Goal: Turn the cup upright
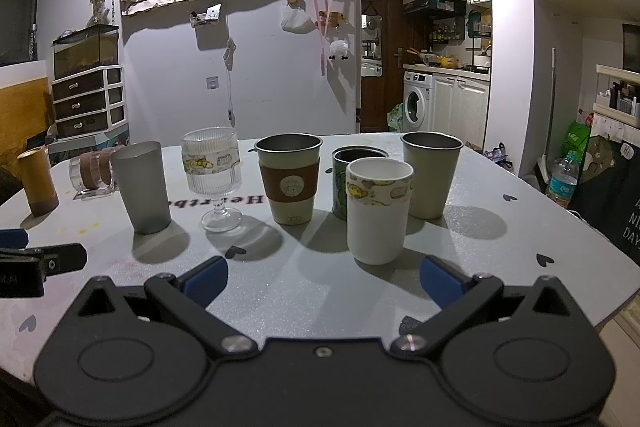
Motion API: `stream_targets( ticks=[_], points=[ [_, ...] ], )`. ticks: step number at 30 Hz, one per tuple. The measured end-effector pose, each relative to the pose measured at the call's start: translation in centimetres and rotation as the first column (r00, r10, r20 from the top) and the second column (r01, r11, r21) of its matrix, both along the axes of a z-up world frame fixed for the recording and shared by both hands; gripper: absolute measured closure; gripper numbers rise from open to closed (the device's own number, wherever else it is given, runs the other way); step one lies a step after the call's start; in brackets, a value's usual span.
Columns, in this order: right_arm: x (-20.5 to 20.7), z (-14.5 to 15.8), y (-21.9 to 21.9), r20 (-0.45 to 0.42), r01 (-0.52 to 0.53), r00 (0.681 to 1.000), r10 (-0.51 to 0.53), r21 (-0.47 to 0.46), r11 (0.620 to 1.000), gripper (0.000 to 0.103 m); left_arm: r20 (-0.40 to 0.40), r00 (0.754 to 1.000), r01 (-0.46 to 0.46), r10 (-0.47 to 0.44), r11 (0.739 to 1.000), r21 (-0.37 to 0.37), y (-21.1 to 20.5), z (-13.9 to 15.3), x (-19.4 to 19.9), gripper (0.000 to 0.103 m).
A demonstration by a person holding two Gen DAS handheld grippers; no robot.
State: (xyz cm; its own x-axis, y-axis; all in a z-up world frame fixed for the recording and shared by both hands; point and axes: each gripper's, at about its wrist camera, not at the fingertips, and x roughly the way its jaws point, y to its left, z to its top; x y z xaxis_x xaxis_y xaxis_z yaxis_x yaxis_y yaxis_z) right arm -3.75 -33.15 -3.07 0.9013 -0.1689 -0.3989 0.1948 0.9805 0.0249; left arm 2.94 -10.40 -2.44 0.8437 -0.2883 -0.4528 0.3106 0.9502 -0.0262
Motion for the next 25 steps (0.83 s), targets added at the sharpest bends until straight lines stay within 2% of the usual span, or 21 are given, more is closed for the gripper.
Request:
stream_targets(
  ticks=[25],
  points=[
    [-0.15, -0.06, -0.11, -0.001, 0.005, 1.000, -0.005, 0.002, 1.000, 0.000, -0.002, 1.000, -0.001, 0.001, 1.000, 0.002, 0.01, 0.01, -0.01, 0.000]
  ],
)
